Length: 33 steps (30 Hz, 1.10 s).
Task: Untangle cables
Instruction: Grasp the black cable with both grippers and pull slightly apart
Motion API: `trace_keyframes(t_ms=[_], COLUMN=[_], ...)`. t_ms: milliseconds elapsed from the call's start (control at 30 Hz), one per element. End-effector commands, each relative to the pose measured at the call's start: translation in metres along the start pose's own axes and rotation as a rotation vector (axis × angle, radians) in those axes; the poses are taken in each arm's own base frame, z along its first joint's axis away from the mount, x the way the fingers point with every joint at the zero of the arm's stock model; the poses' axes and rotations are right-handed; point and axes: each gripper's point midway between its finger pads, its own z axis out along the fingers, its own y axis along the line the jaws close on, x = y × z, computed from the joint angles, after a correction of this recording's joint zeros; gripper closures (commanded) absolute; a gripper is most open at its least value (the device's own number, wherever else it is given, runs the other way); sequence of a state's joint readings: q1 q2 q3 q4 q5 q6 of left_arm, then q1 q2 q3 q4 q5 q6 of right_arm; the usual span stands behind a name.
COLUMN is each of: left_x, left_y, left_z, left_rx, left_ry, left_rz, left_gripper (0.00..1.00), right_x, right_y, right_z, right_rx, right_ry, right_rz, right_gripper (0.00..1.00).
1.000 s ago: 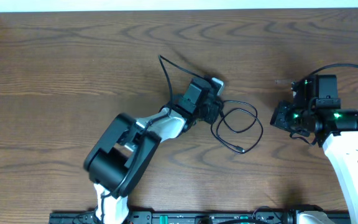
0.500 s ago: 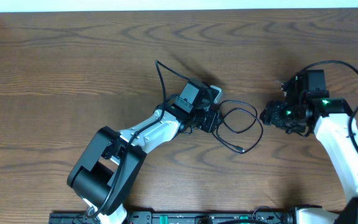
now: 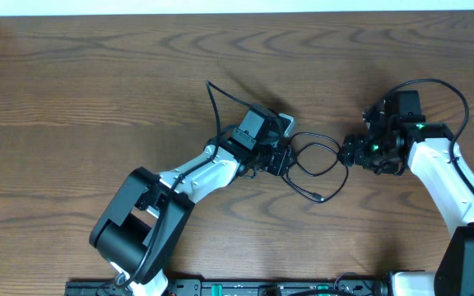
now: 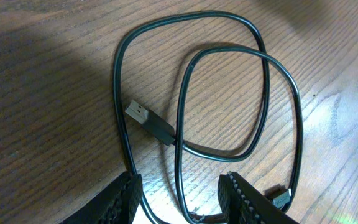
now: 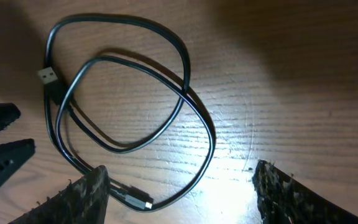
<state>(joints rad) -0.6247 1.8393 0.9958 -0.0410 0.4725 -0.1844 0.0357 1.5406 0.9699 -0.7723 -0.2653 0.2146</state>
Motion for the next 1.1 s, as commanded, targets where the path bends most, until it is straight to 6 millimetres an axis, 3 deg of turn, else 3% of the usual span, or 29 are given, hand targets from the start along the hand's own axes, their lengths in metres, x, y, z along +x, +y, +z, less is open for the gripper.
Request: trace_keyframes(t_ms=[0,233,600,1067], left_x=[0.017,0.025,0.029,0.027], left_y=[0.006,0.007,0.000,-0.002], left_z=[0.013,0.020,0.023,0.025], left_rx=[-0.003,-0.004,0.002,-0.007], left_ry=[0.052,0.077,0.088,0.074], left_rz=[-0.024,-0.026,-0.013,0.002], left_gripper=[0.55,0.55,0.55,0.55], right_x=[-0.007,-0.015,-0.007,0.023], right_y=[0.004,0.004,-0.006,0.001], right_z=[-0.002,0.004,0.044,0.092], right_rx=[-0.018,-0.026,-0.021,-0.141], right_ry=[-0.017,-0.038,0.063,0.250], right_rz=[-0.024,-0.029,0.000,0.065], right_gripper=[0.29,0.33,0.34,0.38])
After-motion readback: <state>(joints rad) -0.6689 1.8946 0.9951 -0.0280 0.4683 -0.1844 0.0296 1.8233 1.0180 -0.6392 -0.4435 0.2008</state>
